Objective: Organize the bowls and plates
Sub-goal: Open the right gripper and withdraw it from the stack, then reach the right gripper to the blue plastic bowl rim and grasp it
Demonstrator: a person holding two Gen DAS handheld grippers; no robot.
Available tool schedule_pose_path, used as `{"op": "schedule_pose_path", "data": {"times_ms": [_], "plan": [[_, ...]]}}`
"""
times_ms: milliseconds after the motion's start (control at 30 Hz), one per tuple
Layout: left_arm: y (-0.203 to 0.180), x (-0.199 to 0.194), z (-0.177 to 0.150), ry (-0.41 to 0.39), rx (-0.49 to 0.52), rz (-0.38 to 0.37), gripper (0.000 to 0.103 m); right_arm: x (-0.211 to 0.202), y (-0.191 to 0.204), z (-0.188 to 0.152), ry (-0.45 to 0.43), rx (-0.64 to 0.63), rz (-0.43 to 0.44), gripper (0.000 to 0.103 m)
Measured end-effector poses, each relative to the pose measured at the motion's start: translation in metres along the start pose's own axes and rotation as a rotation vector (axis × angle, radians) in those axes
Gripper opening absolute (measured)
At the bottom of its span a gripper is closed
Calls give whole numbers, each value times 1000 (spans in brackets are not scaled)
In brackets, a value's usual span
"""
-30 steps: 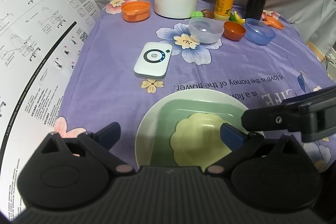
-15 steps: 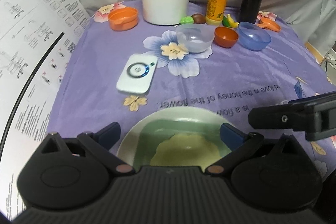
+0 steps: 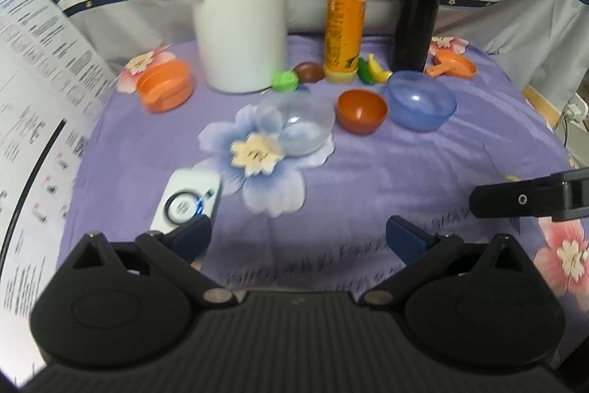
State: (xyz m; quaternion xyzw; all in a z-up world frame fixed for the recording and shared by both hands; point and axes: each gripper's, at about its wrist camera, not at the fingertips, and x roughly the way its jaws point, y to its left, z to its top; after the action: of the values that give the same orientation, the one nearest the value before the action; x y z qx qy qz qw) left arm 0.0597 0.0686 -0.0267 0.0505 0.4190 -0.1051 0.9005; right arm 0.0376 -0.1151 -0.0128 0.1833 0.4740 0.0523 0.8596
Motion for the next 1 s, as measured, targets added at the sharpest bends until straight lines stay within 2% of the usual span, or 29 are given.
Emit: {"op": "schedule_pose_path", "data": {"times_ms": [300,433,767,867,933,967,1000], "plan": [[-26,36,48,-40,22,-36,103,6,-44,36,-46,9,-82,103],[-39,52,68,-57,36,-44,103,10,-60,53,-60,17,-94,103],[-62,94,105,-65,54,-60,103,30,-111,95,-96,138,-76,103],[-69,105,113,-69,64,-63,103,40,-123,104,-111,183,-61,92],[-76,113,119,-69,71,-68,102,50,-131,111,-109,200,-53,77],[-79,117,121,-69,76,-70,101,55,-133,114,-106,208,-38,72],[-82,120,123,-68,83,-71,97,59,-135,116,-101,215,-24,63]]}}
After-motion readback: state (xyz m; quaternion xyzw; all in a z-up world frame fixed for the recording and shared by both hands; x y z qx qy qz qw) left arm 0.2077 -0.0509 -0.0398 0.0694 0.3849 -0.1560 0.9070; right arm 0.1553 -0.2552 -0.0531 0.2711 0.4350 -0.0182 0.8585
